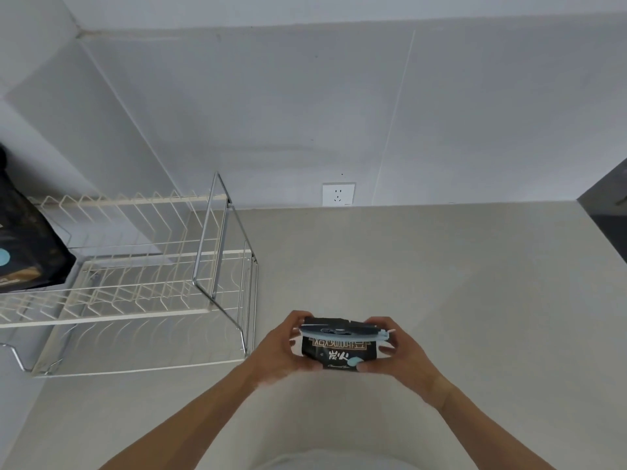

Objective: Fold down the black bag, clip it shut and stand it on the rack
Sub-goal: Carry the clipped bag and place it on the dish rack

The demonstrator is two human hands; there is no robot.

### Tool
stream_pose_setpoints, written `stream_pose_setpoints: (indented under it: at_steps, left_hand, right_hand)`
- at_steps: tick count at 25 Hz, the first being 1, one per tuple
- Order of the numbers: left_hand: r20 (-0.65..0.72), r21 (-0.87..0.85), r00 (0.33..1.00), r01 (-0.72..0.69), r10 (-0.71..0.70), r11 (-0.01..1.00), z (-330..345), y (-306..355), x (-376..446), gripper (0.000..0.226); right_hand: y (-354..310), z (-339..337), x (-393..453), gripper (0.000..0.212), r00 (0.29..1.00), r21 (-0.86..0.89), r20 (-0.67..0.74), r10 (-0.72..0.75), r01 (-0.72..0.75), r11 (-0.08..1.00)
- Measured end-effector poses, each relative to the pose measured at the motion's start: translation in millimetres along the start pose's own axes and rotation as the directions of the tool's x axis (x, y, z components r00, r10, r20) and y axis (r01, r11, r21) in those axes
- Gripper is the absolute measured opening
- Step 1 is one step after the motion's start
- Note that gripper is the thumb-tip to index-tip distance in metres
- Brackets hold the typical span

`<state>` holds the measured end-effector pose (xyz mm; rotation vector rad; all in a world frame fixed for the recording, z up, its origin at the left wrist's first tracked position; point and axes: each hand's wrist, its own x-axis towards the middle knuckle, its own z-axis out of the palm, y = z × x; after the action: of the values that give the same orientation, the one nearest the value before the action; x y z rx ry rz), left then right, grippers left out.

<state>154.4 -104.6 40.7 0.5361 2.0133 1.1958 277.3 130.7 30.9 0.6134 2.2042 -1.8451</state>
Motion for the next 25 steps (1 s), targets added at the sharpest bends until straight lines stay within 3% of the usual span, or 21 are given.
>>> stream_pose_setpoints:
  at_steps: [3, 8, 18, 25]
  left_hand:
    - [0.021, -0.224, 0.999, -0.04, 0.046, 0.974, -17, 30, -4, 0.072]
    - [-0.106, -0.327, 0.983, -0.177, 0.15, 0.928, -34, 78, -6, 0.074]
    - [-0.296, -0.355, 0.91, -0.388, 0.292, 0.851, -75, 174, -19, 0.079]
    - [-0.37, -0.325, 0.855, -0.487, 0.364, 0.811, -130, 193, -56, 0.075]
  right_hand:
    - [-35, -17, 0, 0.064, 0.997, 0.086, 0.044, -0.056, 0.052, 0.995]
    - [-99, -34, -4, 0.061, 0.974, 0.155, -0.001, -0.225, 0.222, 0.963]
    - [-203, -53, -9, 0.061, 0.87, 0.151, -0.1, -0.483, 0.493, 0.857]
    - [-262, -16, -7, 0.062, 0.794, 0.161, -0.119, -0.596, 0.608, 0.777]
